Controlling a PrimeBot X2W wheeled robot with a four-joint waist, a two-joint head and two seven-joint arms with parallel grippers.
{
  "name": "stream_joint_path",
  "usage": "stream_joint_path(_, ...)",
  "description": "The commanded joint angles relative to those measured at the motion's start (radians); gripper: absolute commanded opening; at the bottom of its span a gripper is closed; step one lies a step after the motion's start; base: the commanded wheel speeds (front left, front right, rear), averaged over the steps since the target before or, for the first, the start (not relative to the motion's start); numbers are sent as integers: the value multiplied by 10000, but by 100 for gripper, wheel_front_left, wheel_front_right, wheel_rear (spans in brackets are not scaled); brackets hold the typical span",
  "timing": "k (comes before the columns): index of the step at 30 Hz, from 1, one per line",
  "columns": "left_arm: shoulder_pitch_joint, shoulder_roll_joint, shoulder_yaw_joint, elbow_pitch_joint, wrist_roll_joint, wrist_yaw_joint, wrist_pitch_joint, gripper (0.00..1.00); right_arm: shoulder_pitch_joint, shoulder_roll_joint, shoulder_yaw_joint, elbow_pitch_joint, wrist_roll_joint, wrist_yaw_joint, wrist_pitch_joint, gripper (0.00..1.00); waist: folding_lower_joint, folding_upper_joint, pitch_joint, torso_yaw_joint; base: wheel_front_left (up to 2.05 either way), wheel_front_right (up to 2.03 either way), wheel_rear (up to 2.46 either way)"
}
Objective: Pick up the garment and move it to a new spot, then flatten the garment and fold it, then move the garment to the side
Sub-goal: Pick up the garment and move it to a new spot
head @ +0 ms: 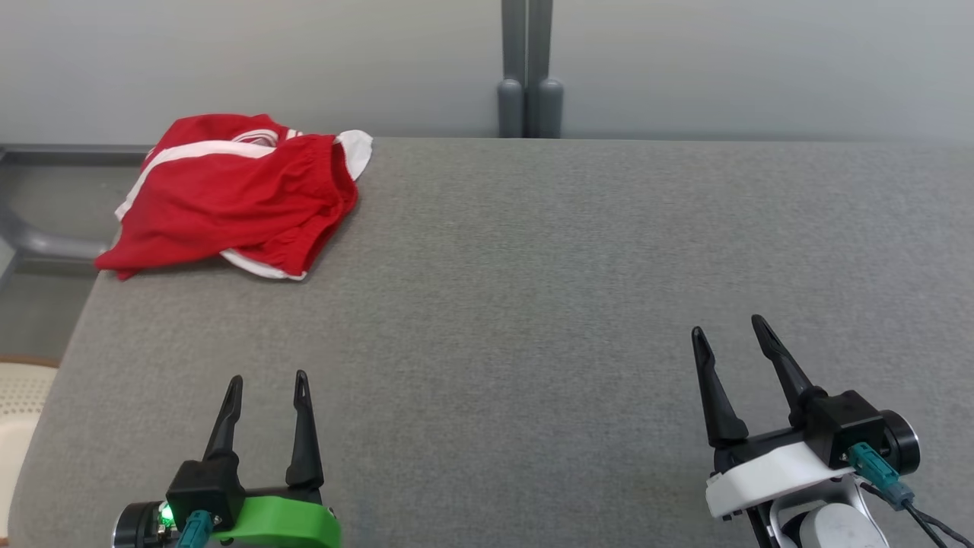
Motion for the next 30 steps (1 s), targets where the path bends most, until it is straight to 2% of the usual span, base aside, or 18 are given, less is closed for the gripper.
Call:
stream_joint_path(1,3,63,12,-35,80,40,-4,100,64,-24,45,-64,-45,4,-35,100,-1,0,225,1091,0,0,0)
stream_joint_path(8,71,57,30,-57,-47,94,-2,100,-136,-27,195,-9,-141,4,-35,100,-1,0,419,2736,0,0,0)
stream_joint_path(14,221,54,62,-110,-156,194,-2,100,-204,-32,257,50,-222,4,-35,100,-1,0,483,3562,0,0,0)
stream_joint_path(21,369,55,232,-175,-276,278,-2,100,-229,-32,311,124,-258,4,-35,100,-1,0,533,3814,0,0,0)
stream_joint_path(30,74,55,439,-310,-262,349,-3,100,-383,-35,114,47,-464,4,-35,100,-1,0,939,3460,0,0,0)
